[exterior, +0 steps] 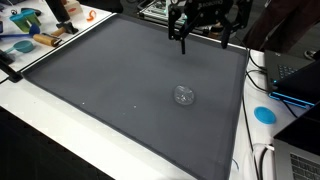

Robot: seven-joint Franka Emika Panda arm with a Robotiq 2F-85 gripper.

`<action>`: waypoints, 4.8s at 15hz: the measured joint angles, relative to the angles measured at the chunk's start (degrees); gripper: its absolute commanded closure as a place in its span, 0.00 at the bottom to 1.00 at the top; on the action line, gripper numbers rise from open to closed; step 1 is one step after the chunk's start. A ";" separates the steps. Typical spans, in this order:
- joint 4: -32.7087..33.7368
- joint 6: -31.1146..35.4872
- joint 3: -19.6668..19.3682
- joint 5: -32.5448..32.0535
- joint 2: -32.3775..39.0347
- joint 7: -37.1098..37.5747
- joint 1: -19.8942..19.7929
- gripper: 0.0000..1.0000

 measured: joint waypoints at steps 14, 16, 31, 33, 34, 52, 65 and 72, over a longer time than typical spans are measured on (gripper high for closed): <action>-14.41 6.59 0.82 20.03 -5.45 -24.51 -11.04 0.00; -16.26 7.80 0.84 22.10 -5.80 -27.27 -11.84 0.00; -27.66 23.09 0.91 30.70 -7.44 -36.54 -12.76 0.00; -28.57 23.98 0.95 31.51 -7.65 -37.20 -12.76 0.00; -28.97 24.22 0.97 31.94 -7.78 -37.26 -12.76 0.00; -34.08 28.89 2.22 33.89 -13.33 -30.48 -8.65 0.00; -31.22 26.28 2.24 11.36 -15.96 7.75 -1.74 0.00; -19.65 10.76 2.10 -2.45 -11.12 22.13 2.24 0.00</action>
